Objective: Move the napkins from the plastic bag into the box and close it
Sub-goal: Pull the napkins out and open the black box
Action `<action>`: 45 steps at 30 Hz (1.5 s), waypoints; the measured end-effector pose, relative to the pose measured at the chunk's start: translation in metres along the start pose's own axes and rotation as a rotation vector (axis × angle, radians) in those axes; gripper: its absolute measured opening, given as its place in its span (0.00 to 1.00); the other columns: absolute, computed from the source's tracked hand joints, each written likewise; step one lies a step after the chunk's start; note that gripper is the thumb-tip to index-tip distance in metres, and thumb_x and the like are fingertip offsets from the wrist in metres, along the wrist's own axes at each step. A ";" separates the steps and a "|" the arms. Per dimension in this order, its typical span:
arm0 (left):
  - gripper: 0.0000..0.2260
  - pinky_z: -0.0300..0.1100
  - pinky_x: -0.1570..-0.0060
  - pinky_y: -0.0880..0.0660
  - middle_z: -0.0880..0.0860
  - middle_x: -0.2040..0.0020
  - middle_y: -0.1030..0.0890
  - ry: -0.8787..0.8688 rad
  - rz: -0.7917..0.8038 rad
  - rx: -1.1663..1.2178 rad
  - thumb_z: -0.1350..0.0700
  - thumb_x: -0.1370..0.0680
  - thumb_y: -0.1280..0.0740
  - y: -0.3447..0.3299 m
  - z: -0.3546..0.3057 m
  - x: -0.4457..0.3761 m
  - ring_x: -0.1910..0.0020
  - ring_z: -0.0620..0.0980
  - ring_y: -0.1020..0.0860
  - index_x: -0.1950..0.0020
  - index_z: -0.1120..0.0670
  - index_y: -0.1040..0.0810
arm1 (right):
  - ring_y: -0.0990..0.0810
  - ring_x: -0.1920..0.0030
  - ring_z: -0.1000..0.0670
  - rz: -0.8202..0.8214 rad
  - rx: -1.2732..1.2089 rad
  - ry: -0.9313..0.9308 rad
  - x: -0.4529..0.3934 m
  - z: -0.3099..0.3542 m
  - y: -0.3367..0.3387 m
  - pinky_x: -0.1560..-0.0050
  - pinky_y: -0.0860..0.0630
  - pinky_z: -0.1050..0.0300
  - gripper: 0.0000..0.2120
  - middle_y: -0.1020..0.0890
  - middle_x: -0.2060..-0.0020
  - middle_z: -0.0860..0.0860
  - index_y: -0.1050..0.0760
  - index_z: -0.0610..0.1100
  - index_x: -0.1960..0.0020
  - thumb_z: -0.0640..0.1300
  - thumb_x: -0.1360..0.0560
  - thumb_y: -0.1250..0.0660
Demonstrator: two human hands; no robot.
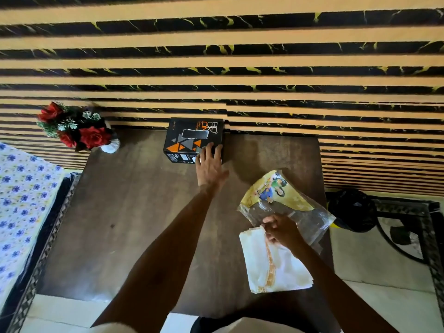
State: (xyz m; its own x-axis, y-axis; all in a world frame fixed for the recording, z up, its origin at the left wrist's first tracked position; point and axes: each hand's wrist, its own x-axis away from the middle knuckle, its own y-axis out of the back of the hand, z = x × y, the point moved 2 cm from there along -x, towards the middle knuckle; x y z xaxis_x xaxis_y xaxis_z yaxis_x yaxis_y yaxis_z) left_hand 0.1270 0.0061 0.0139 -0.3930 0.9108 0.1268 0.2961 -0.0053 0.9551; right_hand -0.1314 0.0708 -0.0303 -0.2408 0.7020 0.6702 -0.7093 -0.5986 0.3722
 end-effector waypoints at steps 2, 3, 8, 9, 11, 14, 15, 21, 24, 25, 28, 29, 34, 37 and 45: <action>0.34 0.58 0.27 0.41 0.56 0.26 0.39 0.011 0.020 -0.002 0.44 0.28 0.31 -0.001 0.002 -0.012 0.26 0.58 0.41 0.26 0.51 0.41 | 0.20 0.67 0.49 -0.025 0.051 0.007 -0.002 0.002 -0.003 0.64 0.21 0.56 0.07 0.18 0.66 0.48 0.22 0.39 0.47 0.40 0.23 0.32; 0.33 0.58 0.28 0.40 0.57 0.27 0.37 0.022 0.003 -0.007 0.43 0.27 0.32 0.000 0.001 -0.015 0.27 0.58 0.39 0.27 0.52 0.40 | 0.18 0.63 0.48 -0.038 0.081 0.014 -0.002 0.004 -0.004 0.61 0.18 0.54 0.06 0.17 0.62 0.46 0.21 0.41 0.48 0.40 0.23 0.32; 0.31 0.58 0.31 0.38 0.59 0.33 0.31 0.086 -0.116 -0.058 0.42 0.28 0.32 0.002 0.007 -0.035 0.32 0.60 0.33 0.31 0.55 0.36 | 0.16 0.49 0.41 -0.080 0.187 0.083 -0.011 0.010 -0.008 0.45 0.21 0.49 0.10 0.14 0.52 0.42 0.19 0.40 0.48 0.41 0.28 0.27; 0.32 0.58 0.31 0.37 0.60 0.33 0.31 0.109 -0.109 -0.042 0.40 0.28 0.33 0.002 0.011 -0.040 0.32 0.60 0.33 0.31 0.56 0.36 | 0.17 0.49 0.41 -0.094 0.187 0.090 -0.012 0.010 -0.008 0.46 0.22 0.51 0.11 0.14 0.52 0.43 0.19 0.40 0.48 0.42 0.29 0.26; 0.34 0.58 0.30 0.39 0.59 0.32 0.31 0.124 -0.080 -0.029 0.37 0.28 0.33 0.003 0.018 -0.048 0.31 0.59 0.34 0.30 0.56 0.36 | 0.17 0.49 0.42 -0.101 0.171 0.097 -0.014 0.011 -0.009 0.44 0.22 0.50 0.14 0.14 0.53 0.43 0.20 0.41 0.48 0.43 0.31 0.24; 0.38 0.59 0.29 0.41 0.59 0.34 0.30 0.082 -0.039 -0.101 0.34 0.30 0.33 0.008 0.022 -0.052 0.31 0.59 0.34 0.30 0.57 0.35 | 0.17 0.49 0.44 -0.099 0.152 0.098 -0.012 0.011 -0.011 0.42 0.23 0.49 0.15 0.14 0.52 0.44 0.20 0.41 0.47 0.44 0.31 0.23; 0.38 0.58 0.29 0.41 0.59 0.34 0.30 0.071 -0.029 -0.112 0.34 0.31 0.32 0.010 0.022 -0.050 0.31 0.60 0.35 0.30 0.57 0.35 | 0.17 0.49 0.43 -0.105 0.145 0.107 -0.012 0.011 -0.011 0.42 0.22 0.49 0.14 0.14 0.52 0.43 0.20 0.40 0.48 0.43 0.31 0.24; 0.40 0.55 0.31 0.39 0.56 0.36 0.29 0.014 0.019 0.062 0.35 0.37 0.28 0.011 0.015 0.017 0.35 0.57 0.35 0.32 0.53 0.32 | 0.19 0.61 0.44 -0.081 -0.038 0.042 -0.006 0.005 -0.010 0.60 0.24 0.53 0.06 0.14 0.56 0.43 0.20 0.45 0.54 0.41 0.30 0.26; 0.40 0.52 0.34 0.37 0.55 0.38 0.29 -0.008 0.064 0.099 0.33 0.38 0.27 0.012 0.009 0.062 0.37 0.56 0.35 0.33 0.53 0.31 | 0.23 0.68 0.51 -0.057 -0.203 0.076 0.002 0.008 -0.008 0.68 0.29 0.61 0.05 0.17 0.63 0.47 0.21 0.47 0.55 0.41 0.28 0.26; 0.40 0.51 0.34 0.37 0.54 0.38 0.29 -0.024 0.081 0.090 0.32 0.39 0.28 0.012 0.007 0.076 0.37 0.55 0.35 0.34 0.53 0.30 | 0.24 0.70 0.52 -0.043 -0.266 0.077 0.006 0.011 -0.007 0.71 0.29 0.62 0.06 0.18 0.63 0.49 0.21 0.45 0.51 0.42 0.27 0.27; 0.43 0.50 0.35 0.35 0.54 0.38 0.29 -0.088 0.127 0.072 0.30 0.41 0.28 0.006 0.002 0.112 0.37 0.55 0.34 0.33 0.52 0.30 | 0.21 0.65 0.54 0.031 -0.416 0.069 0.014 0.017 -0.006 0.69 0.26 0.63 0.16 0.17 0.55 0.51 0.24 0.44 0.40 0.48 0.25 0.28; 0.43 0.51 0.35 0.35 0.54 0.38 0.29 -0.111 0.131 0.074 0.30 0.42 0.28 0.003 0.002 0.123 0.38 0.55 0.34 0.33 0.52 0.30 | 0.18 0.60 0.52 0.057 -0.460 0.056 0.017 0.017 -0.005 0.65 0.25 0.61 0.18 0.17 0.50 0.50 0.25 0.47 0.38 0.49 0.25 0.28; 0.45 0.51 0.36 0.36 0.53 0.38 0.28 -0.170 0.123 0.113 0.24 0.44 0.34 -0.003 0.002 0.150 0.38 0.55 0.33 0.34 0.51 0.28 | 0.16 0.47 0.47 0.113 -0.519 0.028 0.022 0.013 -0.010 0.49 0.18 0.47 0.22 0.19 0.44 0.50 0.28 0.53 0.35 0.53 0.27 0.27; 0.44 0.50 0.37 0.38 0.51 0.38 0.28 -0.159 0.139 0.162 0.21 0.40 0.45 -0.003 0.003 0.155 0.37 0.54 0.34 0.35 0.49 0.28 | 0.14 0.50 0.45 0.103 -0.556 0.062 0.027 0.016 -0.015 0.51 0.17 0.47 0.20 0.15 0.48 0.46 0.25 0.48 0.38 0.49 0.27 0.26; 0.34 0.51 0.35 0.38 0.52 0.35 0.29 -0.151 0.212 0.140 0.30 0.32 0.39 0.000 0.004 0.156 0.35 0.55 0.36 0.33 0.49 0.30 | 0.14 0.51 0.40 0.113 -0.636 0.016 0.028 0.009 -0.028 0.48 0.17 0.41 0.24 0.16 0.45 0.42 0.26 0.45 0.37 0.50 0.29 0.25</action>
State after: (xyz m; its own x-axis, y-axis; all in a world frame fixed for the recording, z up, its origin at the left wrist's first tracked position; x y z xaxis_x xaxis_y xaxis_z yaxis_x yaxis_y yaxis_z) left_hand 0.0694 0.1504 0.0327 -0.1790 0.9466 0.2681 0.4794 -0.1540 0.8640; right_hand -0.1123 0.1030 -0.0160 -0.3428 0.6566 0.6718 -0.9320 -0.3271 -0.1560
